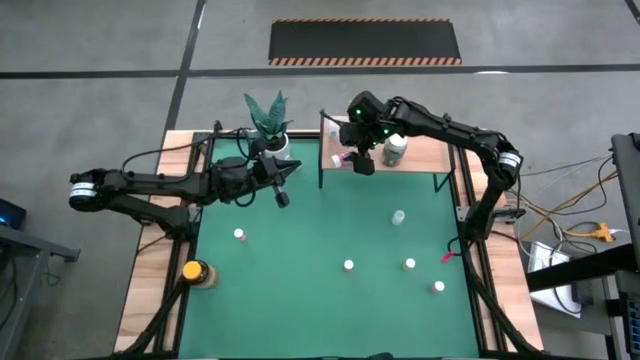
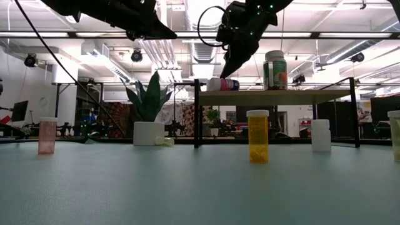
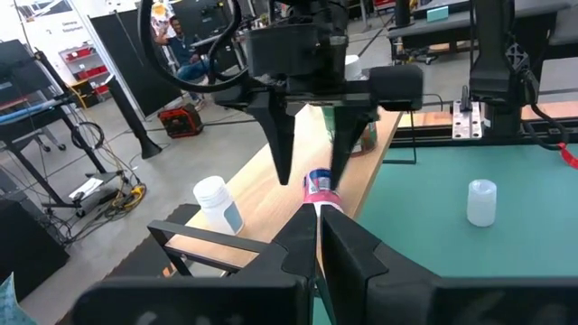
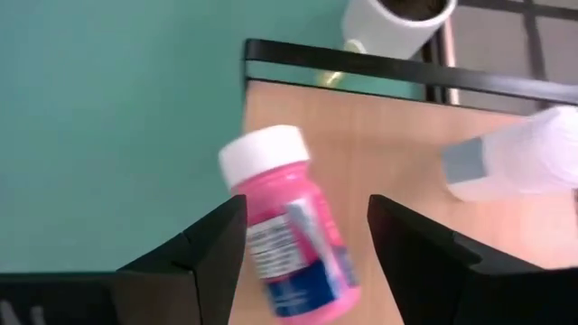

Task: Pick and place medicine bottles onto shelf by color
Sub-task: Put the pink pill bottle on the shelf

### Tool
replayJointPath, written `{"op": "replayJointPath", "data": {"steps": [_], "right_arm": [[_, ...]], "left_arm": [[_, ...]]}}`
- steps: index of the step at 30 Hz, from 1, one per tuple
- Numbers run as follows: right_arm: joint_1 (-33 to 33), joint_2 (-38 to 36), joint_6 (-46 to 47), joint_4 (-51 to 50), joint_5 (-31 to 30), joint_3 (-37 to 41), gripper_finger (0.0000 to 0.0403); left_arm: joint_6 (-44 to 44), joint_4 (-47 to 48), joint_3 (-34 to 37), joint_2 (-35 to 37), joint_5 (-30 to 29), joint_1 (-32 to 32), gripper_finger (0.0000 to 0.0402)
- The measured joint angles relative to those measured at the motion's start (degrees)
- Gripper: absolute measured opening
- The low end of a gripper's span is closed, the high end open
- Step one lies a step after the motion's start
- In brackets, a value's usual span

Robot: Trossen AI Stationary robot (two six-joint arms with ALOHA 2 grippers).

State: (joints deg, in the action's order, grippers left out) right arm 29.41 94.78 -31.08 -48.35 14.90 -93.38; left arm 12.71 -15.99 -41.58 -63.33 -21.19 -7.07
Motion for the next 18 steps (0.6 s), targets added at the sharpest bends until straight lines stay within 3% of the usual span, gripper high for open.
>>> {"op": "replayJointPath", "data": {"steps": [4, 9, 18], "right_arm": [[-0.9, 0.1, -1.0, -3.5, -0.5, 0.0, 0.0243], [-1.3, 1.2, -0.9, -3.2, -6.4, 0.3, 0.0244], [-1.4, 1.4, -0.9, -3.4, -5.3, 0.4, 0.0148]], "left_arm": [[0.0, 0.0, 0.0, 0.0, 0.0, 0.0, 0.0001], [0.0, -0.2, 0.0, 0.0, 0.0, 0.0, 0.0001], [0.1, -0.3, 0.0, 0.0, 0.0, 0.0, 0.0001]]}}
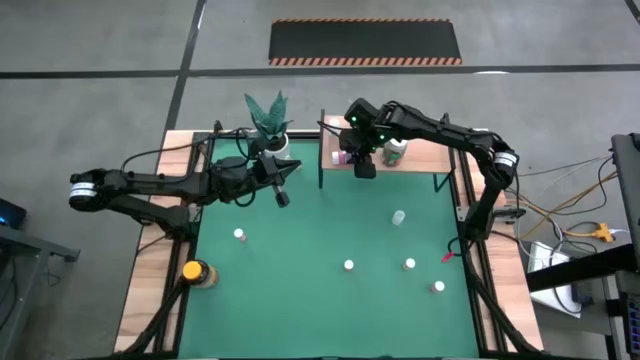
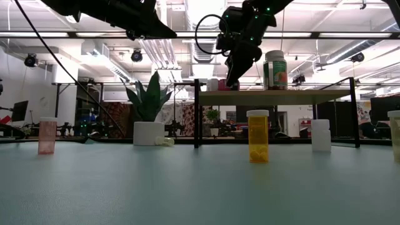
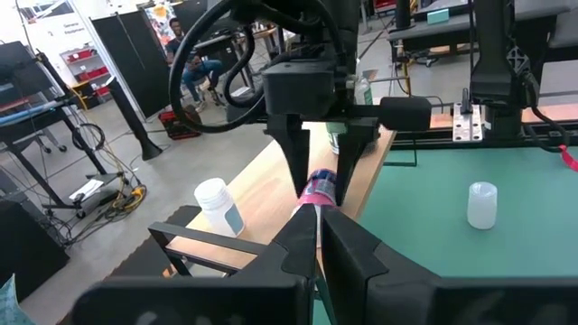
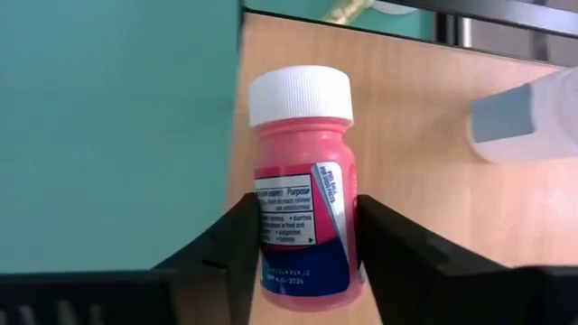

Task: Pick and place medicine bottles onto shelf by color
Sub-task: Put the pink pill bottle on the shelf

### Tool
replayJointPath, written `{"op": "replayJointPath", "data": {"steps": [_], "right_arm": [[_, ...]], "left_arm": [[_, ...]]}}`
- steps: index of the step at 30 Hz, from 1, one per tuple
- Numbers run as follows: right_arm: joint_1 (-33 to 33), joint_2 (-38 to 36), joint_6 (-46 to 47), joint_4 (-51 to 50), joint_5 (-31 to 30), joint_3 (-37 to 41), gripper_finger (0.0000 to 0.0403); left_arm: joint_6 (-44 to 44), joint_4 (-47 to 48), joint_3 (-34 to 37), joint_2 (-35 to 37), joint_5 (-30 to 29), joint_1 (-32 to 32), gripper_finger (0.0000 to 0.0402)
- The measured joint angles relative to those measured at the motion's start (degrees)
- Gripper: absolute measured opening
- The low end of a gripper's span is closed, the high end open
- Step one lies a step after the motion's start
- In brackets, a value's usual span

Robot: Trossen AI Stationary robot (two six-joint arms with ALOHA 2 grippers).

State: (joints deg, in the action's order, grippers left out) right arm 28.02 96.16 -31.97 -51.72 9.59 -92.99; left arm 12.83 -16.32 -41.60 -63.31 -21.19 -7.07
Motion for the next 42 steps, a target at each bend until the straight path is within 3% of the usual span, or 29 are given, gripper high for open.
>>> {"op": "replayJointPath", "data": {"steps": [2, 5, 8, 10, 12, 14, 17, 21, 24, 27, 32, 42], "right_arm": [[-0.2, -1.1, 2.2, -1.6, 5.1, -0.3, 0.0128], [-1.4, -5.4, 6.8, -2.2, 22.7, 0.3, 0.0124], [-5.5, -10.9, 9.6, 3.2, 39.7, 5.7, 0.0123], [-9.9, -14.6, 14.8, 15.9, 43.7, 12.5, 0.0123], [-15.0, -17.9, 22.8, 32.6, 41.7, 20.9, 0.0123], [-19.8, -20.3, 29.5, 49.3, 38.0, 28.9, 0.0123], [-25.0, -22.9, 35.5, 71.3, 31.7, 39.6, 0.0129], [-29.7, -23.6, 40.5, 93.1, 18.2, 50.6, 0.0133], [-32.0, -22.8, 42.3, 106.1, 15.7, 56.0, 0.0132], [-33.2, -22.2, 42.9, 112.3, 15.8, 59.2, 0.0132], [-33.9, -22.3, 41.2, 113.8, 12.7, 61.5, 0.0132], [-33.9, -22.2, 40.9, 113.3, 11.6, 62.3, 0.0132]], "left_arm": [[0.1, -0.3, 0.0, 0.0, 0.1, 0.0, 0.0001], [-0.3, -2.1, -0.3, 0.0, 2.4, 0.6, 0.0001], [-0.2, -5.6, -0.5, 0.0, 11.4, 2.1, 0.0001], [0.7, -10.7, -0.4, -0.1, 20.0, 3.5, 0.0004], [1.8, -15.8, -0.3, -0.6, 28.1, 5.3, 0.0010], [3.1, -19.5, -0.3, -1.4, 32.5, 7.5, 0.0021], [5.8, -23.9, -0.4, -3.4, 33.4, 11.2, 0.0047], [7.5, -33.2, -0.5, -7.9, 33.4, 15.1, 0.0097], [4.8, -39.4, -0.8, -11.6, 33.6, 15.9, 0.0142], [-0.4, -42.2, -2.2, -15.6, 33.2, 15.8, 0.0185], [-3.5, -46.8, -6.0, -24.0, 33.2, 15.8, 0.0237], [-6.9, -43.5, -11.7, -30.4, 32.6, 15.2, 0.0249]]}}
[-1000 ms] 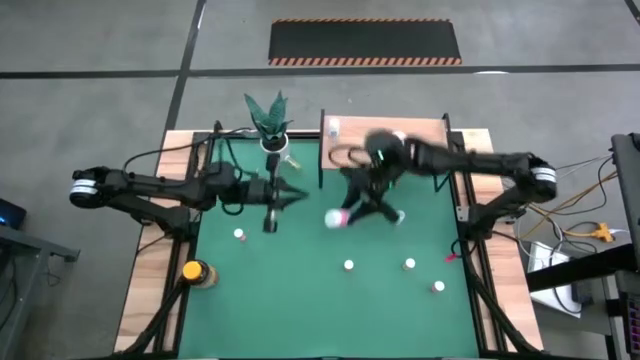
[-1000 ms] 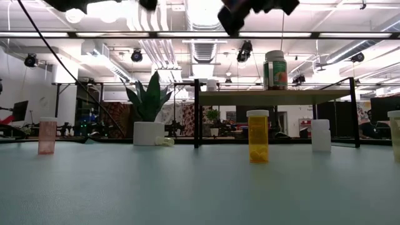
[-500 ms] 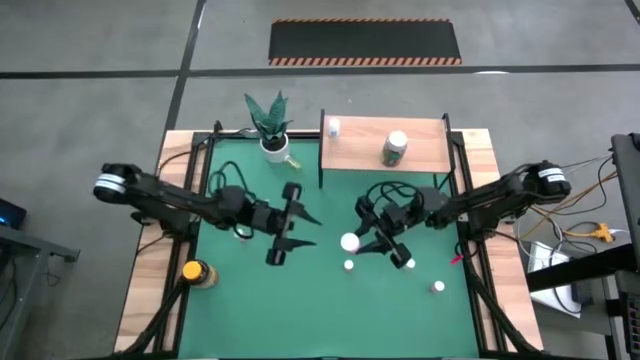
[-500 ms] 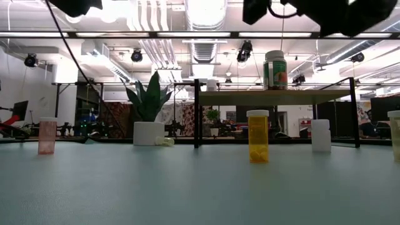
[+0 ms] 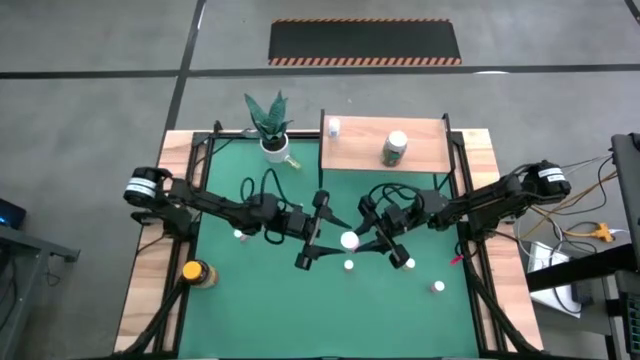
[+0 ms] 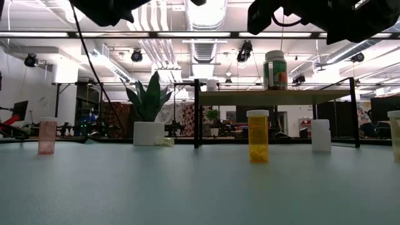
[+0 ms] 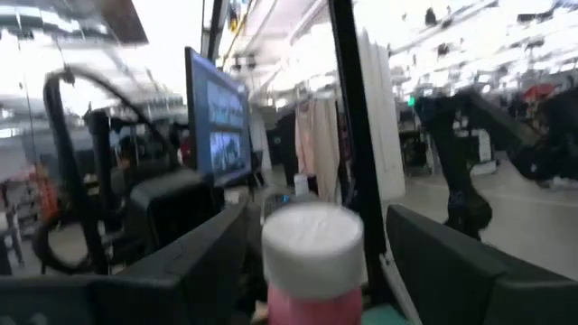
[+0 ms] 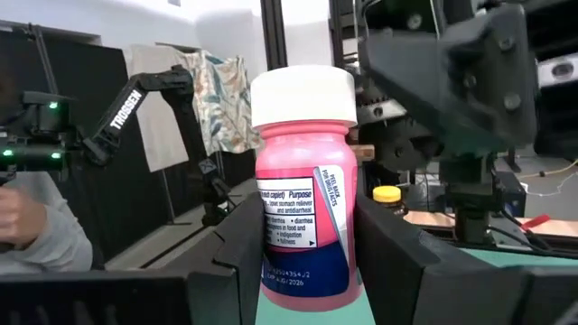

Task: Pick and place medicine bottles onto shelf by color
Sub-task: Put the pink pill bottle on the shelf

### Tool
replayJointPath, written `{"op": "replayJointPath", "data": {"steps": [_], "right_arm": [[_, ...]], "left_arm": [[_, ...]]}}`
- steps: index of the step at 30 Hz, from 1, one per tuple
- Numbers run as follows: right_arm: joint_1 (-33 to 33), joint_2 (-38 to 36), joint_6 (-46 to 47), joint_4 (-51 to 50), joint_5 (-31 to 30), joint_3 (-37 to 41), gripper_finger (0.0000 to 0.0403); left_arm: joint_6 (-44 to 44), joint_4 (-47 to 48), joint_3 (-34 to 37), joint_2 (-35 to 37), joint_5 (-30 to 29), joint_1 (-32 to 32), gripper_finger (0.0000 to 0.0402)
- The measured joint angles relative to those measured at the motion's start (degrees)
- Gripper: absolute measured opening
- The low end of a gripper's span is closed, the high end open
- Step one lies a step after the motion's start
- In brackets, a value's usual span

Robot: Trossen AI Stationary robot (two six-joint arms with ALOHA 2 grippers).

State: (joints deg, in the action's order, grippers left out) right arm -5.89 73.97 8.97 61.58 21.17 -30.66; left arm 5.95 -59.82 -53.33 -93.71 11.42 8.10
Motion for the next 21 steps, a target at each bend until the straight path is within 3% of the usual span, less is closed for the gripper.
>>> {"op": "replayJointPath", "data": {"steps": [10, 21], "right_arm": [[0.0, 0.0, 0.0, -0.5, -0.3, 0.0, 0.0132], [0.0, 0.0, -0.3, -1.2, -0.3, 0.1, 0.0142]], "left_arm": [[0.9, 3.8, -0.6, 0.0, -2.4, 0.1, 0.0240], [0.9, 4.9, -0.7, 0.0, -2.1, 0.2, 0.0144]]}}
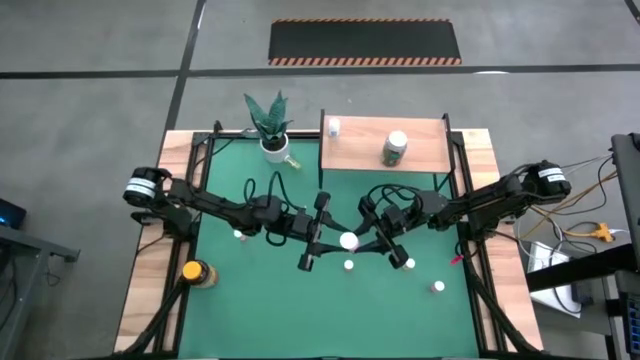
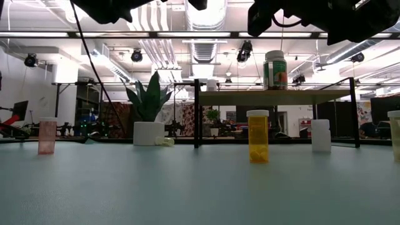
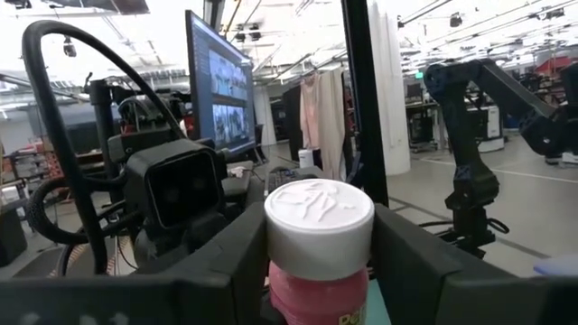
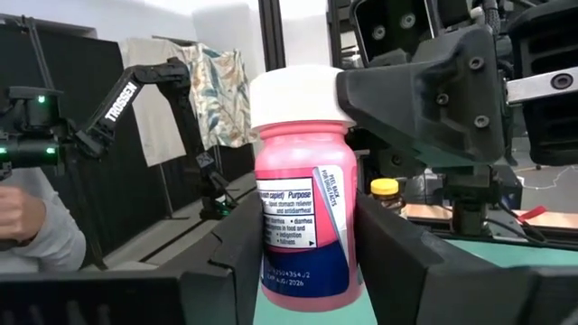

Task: Pick and place medicine bottles onto shelf by color
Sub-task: Put the pink pill bottle on the shelf

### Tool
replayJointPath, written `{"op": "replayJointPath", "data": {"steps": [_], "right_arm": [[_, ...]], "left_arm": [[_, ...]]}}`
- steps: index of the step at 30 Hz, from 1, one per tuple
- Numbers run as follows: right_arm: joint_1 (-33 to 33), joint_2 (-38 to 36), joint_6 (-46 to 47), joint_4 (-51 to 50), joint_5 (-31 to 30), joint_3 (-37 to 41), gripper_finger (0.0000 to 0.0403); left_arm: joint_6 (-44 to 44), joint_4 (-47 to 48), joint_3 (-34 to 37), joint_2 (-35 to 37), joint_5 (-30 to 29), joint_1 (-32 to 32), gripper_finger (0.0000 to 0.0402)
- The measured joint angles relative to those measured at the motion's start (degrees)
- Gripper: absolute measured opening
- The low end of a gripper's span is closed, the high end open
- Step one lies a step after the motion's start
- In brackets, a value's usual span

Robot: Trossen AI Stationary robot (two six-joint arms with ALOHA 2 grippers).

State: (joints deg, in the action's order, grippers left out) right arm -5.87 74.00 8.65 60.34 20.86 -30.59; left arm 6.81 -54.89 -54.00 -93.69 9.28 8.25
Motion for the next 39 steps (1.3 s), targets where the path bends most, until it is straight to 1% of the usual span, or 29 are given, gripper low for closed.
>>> {"op": "replayJointPath", "data": {"steps": [7, 10, 12, 14, 15, 18, 20, 21, 22, 24, 29, 34, 39], "right_arm": [[0.1, -1.1, 0.9, -1.4, -0.1, 0.0, 0.0207], [0.7, -4.8, 0.8, -7.6, -0.3, 0.0, 0.0229], [1.1, -8.8, 0.8, -15.4, -1.4, -0.2, 0.0237], [1.2, -13.8, 0.4, -25.9, -4.8, -1.0, 0.0240], [1.2, -16.6, -0.2, -32.2, -7.2, -1.6, 0.0240], [0.8, -25.2, -1.9, -51.7, -16.1, -3.9, 0.0233], [0.4, -30.1, -2.2, -60.5, -22.8, -4.5, 0.0226], [0.3, -32.2, -2.2, -63.3, -25.7, -4.5, 0.0223], [0.3, -34.3, -2.2, -64.6, -28.0, -4.3, 0.0221], [0.2, -37.7, -2.2, -65.6, -30.1, -3.3, 0.0219], [0.2, -42.9, -3.3, -65.5, -30.5, -0.4, 0.0219], [0.2, -43.5, -3.9, -65.5, -31.6, 0.7, 0.0219], [0.2, -43.0, -4.3, -65.4, -31.6, 0.9, 0.0219]], "left_arm": [[0.1, 0.4, -0.1, 0.0, -0.9, 0.0, 0.0144], [0.3, 2.1, -0.4, 0.0, -3.7, -0.1, 0.0145], [1.1, 4.3, -0.7, 0.0, -6.5, -0.3, 0.0146], [2.0, 7.3, -1.3, 0.2, -10.4, -0.8, 0.0147], [2.8, 9.1, -1.8, 0.3, -12.6, -1.1, 0.0147], [6.1, 13.1, -3.5, 0.7, -22.4, -3.5, 0.0148], [6.3, 13.9, -5.3, 0.4, -27.8, -6.5, 0.0148], [5.1, 13.4, -6.3, -0.3, -28.7, -8.4, 0.0149], [3.6, 13.2, -7.2, -1.1, -28.8, -10.2, 0.0149], [1.3, 13.6, -8.9, -3.6, -28.5, -13.7, 0.0149], [-1.7, 13.8, -13.4, -11.5, -25.8, -19.6, 0.0150], [-2.0, 13.5, -17.1, -15.7, -22.9, -22.2, 0.0150], [-2.1, 13.1, -18.7, -16.2, -22.7, -22.8, 0.0150]]}}
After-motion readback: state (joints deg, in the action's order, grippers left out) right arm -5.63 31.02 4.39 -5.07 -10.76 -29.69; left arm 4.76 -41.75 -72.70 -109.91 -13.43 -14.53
